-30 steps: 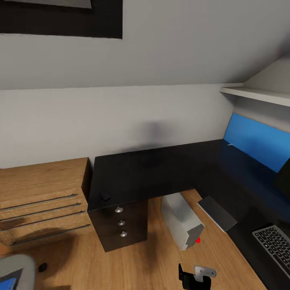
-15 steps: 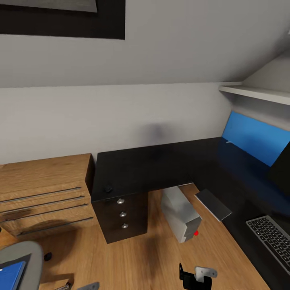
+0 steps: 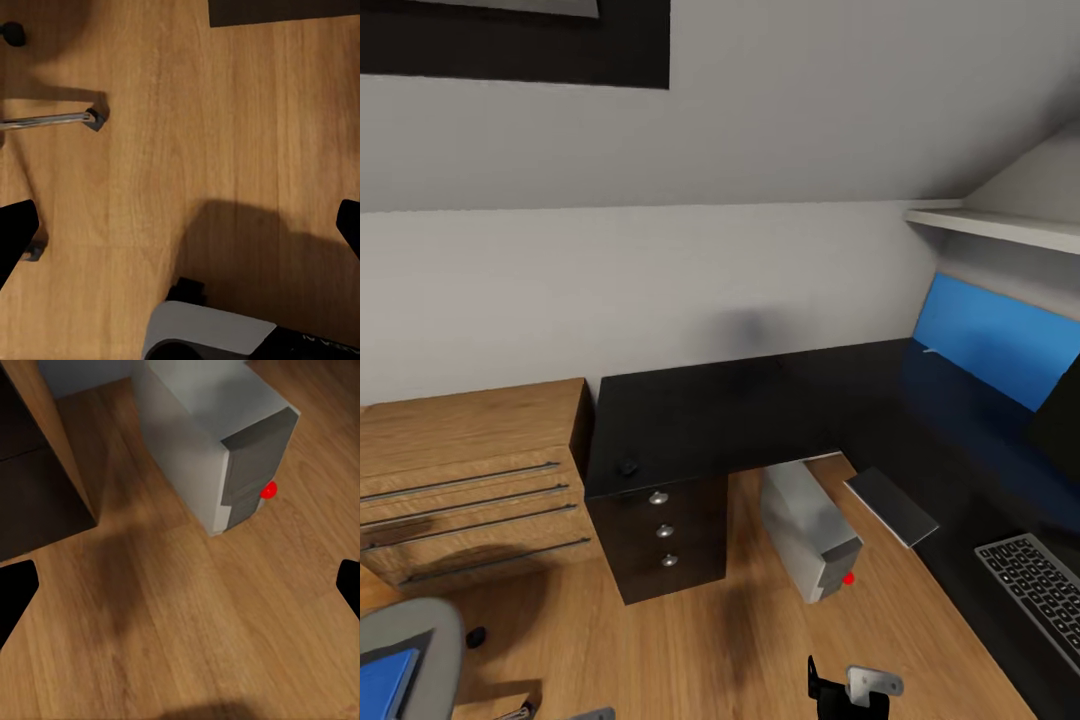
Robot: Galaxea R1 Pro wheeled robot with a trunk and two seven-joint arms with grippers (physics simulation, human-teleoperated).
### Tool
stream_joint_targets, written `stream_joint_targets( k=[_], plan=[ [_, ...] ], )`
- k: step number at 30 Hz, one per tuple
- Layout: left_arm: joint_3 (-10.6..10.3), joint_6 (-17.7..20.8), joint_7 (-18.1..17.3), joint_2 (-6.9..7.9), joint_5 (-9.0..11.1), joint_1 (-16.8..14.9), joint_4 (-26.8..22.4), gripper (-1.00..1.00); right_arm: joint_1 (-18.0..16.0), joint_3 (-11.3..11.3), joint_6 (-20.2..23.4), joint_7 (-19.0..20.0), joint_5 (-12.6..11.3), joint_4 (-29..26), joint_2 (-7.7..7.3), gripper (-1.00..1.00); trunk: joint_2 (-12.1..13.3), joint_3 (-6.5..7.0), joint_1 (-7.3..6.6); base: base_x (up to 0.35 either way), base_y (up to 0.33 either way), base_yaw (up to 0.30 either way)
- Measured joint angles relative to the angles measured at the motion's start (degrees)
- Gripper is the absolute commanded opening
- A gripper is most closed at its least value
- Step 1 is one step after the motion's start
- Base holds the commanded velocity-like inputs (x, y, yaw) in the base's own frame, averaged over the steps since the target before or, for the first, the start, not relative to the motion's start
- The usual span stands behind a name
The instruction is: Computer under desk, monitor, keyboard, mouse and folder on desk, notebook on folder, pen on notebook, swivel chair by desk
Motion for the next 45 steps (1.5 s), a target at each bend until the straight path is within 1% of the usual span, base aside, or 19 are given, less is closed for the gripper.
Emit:
stream_joint_targets(
  k=[4,5,9,15,22,27,28,38,45],
  plan=[
    [0.00,0.11,0.13,-0.06,0.06,0.00,0.00,1.00,0.00,-0.03,-0.28,0.00,0.06,0.01,-0.03,1.00,-1.61,-0.72,0.88,0.000,0.000,0.000],
    [0.00,0.12,0.15,-0.36,0.05,0.00,-0.02,1.00,0.00,-0.04,-0.33,-0.02,0.06,0.02,-0.03,1.00,-2.01,-0.90,1.10,0.000,0.000,0.000],
    [0.06,0.13,0.17,-0.65,0.08,0.00,-0.03,1.00,0.00,0.02,-0.36,-0.03,0.05,0.03,0.03,1.00,-3.61,-1.62,1.98,0.000,0.000,0.000],
    [0.03,0.11,0.12,-0.75,0.03,0.00,-0.02,1.00,0.00,0.04,-0.36,0.02,0.07,0.08,0.05,1.00,-6.02,-2.70,3.30,0.000,0.000,-0.009],
    [-0.02,0.13,0.08,-0.80,0.03,-0.01,-0.02,1.00,0.01,0.06,-0.37,0.00,0.08,0.06,0.04,1.00,-8.84,-3.96,4.84,0.000,0.000,-0.185],
    [-0.02,0.14,0.01,-0.80,0.01,-0.01,-0.03,1.00,0.00,0.12,-0.36,0.00,0.10,0.05,0.05,1.00,-8.85,-3.96,4.84,0.000,0.013,-0.177],
    [-0.02,0.14,-0.05,-0.80,0.00,-0.01,-0.04,1.00,0.00,0.12,-0.36,0.02,0.10,0.06,0.08,1.00,-9.24,-4.14,5.06,0.000,0.068,-0.066],
    [-0.01,0.13,-0.18,-0.80,-0.01,-0.01,-0.04,1.00,0.00,0.14,-0.36,0.07,0.15,0.11,0.14,1.00,-13.25,-5.93,7.25,0.013,0.226,-0.016],
    [-0.02,0.15,-0.31,-0.79,-0.02,-0.01,-0.05,1.00,-0.01,0.14,-0.35,0.07,0.14,0.05,0.14,1.00,-16.06,-7.19,8.77,0.153,0.238,-0.001]
  ],
)
